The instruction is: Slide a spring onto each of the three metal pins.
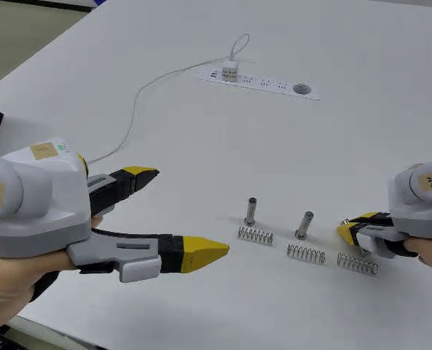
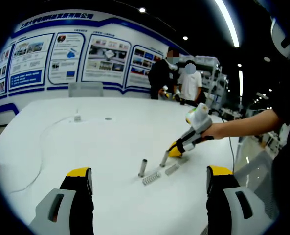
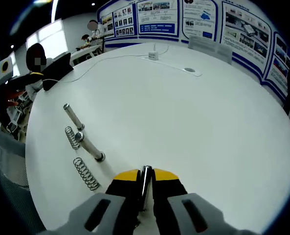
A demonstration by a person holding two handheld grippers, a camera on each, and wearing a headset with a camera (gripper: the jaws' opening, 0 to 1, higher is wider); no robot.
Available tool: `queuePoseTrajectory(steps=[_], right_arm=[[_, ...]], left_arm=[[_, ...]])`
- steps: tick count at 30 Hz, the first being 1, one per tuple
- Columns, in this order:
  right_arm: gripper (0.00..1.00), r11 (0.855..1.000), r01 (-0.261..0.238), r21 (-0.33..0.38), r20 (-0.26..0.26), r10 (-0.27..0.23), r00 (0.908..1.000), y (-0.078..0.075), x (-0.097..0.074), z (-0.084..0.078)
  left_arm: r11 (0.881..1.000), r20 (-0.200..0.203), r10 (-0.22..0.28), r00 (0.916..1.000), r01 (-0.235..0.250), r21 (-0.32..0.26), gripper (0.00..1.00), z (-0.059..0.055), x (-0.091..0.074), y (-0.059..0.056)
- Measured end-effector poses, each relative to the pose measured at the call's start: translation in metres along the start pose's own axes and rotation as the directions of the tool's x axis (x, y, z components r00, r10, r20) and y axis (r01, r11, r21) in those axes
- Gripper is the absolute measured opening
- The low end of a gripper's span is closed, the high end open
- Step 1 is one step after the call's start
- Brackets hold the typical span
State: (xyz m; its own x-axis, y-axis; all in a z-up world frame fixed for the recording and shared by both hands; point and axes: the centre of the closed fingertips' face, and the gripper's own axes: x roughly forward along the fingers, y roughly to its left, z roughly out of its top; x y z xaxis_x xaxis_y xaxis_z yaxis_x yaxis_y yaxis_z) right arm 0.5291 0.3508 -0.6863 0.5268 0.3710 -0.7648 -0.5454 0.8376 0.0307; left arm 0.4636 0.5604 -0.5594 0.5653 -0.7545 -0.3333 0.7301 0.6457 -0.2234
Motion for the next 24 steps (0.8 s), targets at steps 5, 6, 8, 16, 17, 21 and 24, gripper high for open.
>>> queuePoseTrajectory(steps=[5,6,8,16,17,21,24], right_arm=[[0.09,1.0,0.007,0.025,-0.012,-0.006,0.9999,-0.001,0.0,0.001],[0.09,1.0,0.006,0.023,-0.017,-0.006,0.9998,-0.001,0.0,0.001],[0.09,1.0,0.006,0.028,-0.021,-0.006,0.9998,-0.001,0.0,0.001],[0.08,0.999,0.017,0.034,0.0,-0.017,0.9999,0.0,-0.003,0.002],[0.08,0.999,0.015,0.042,0.008,-0.016,0.9998,0.0,-0.004,0.003],[0.08,0.998,0.021,0.053,0.029,-0.022,0.9993,0.001,-0.01,0.005],[0.08,0.998,0.024,0.057,0.044,-0.026,0.9987,0.001,-0.014,0.006]], left_arm=[[1.0,0.002,-0.001,1.0,0.001,0.002,0.99,0.001,-0.001,-0.001],[1.0,0.003,-0.002,1.0,0.002,0.003,0.99,0.001,-0.001,-0.001],[1.0,0.004,-0.001,1.0,0.001,0.004,0.99,0.002,-0.002,-0.002],[1.0,0.005,0.0,1.0,0.0,0.013,0.99,0.004,-0.006,-0.006],[1.0,0.006,0.0,1.0,0.0,0.013,0.99,0.004,-0.006,-0.006],[1.0,0.009,0.004,1.0,-0.004,0.014,0.99,0.005,-0.007,-0.007],[1.0,0.01,0.003,0.9999,-0.003,0.019,0.99,0.005,-0.008,-0.009]])
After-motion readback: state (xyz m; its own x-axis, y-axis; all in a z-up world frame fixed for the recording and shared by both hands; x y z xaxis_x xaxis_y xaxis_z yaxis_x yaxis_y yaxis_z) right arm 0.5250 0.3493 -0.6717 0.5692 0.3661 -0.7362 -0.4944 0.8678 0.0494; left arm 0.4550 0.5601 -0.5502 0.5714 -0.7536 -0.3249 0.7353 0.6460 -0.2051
